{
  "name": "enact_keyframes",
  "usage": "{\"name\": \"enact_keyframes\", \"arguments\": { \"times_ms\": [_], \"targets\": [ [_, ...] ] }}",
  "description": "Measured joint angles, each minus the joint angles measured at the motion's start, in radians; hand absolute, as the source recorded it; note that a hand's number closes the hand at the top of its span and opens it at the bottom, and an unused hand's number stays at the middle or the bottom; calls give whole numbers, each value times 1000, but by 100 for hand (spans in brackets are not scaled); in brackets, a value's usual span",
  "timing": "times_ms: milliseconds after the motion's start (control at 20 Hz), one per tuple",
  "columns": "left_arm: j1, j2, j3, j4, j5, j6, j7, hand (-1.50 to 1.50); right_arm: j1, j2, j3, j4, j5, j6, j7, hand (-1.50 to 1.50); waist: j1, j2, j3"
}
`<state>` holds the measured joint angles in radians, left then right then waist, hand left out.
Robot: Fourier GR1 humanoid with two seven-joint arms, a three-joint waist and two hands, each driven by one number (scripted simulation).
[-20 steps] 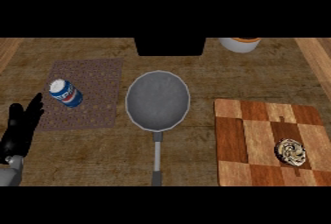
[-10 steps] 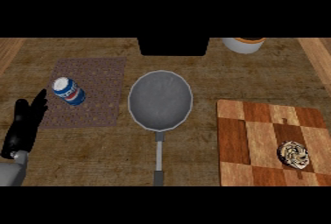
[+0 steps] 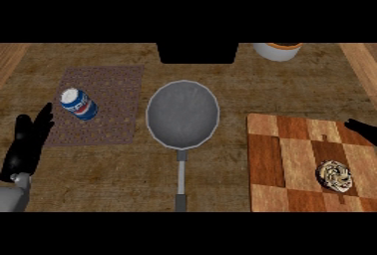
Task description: Pick the cupcake from the cutting board and place it in the pan
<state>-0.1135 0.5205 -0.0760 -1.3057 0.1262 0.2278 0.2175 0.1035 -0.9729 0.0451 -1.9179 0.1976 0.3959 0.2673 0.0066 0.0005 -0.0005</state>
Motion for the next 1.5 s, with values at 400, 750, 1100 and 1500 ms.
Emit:
{"name": "enact_keyframes", "arguments": {
  "times_ms": [400,750,1100,1500],
  "targets": [
    [-24,-43,36,36,-40,-27,-3,0,-18,113,44,20,169,44,32,-150,-6,0,0],
    [-25,-55,82,50,-71,-59,-3,0,0,196,62,74,324,50,-13,-150,-8,-1,1],
    [-15,-73,127,37,-99,-93,-2,0,-6,270,38,111,409,92,-66,-150,-8,-1,1],
    [-3,-108,153,-14,-142,-110,33,0,-72,357,21,217,514,105,-122,-150,-5,-1,1]
  ]
}}
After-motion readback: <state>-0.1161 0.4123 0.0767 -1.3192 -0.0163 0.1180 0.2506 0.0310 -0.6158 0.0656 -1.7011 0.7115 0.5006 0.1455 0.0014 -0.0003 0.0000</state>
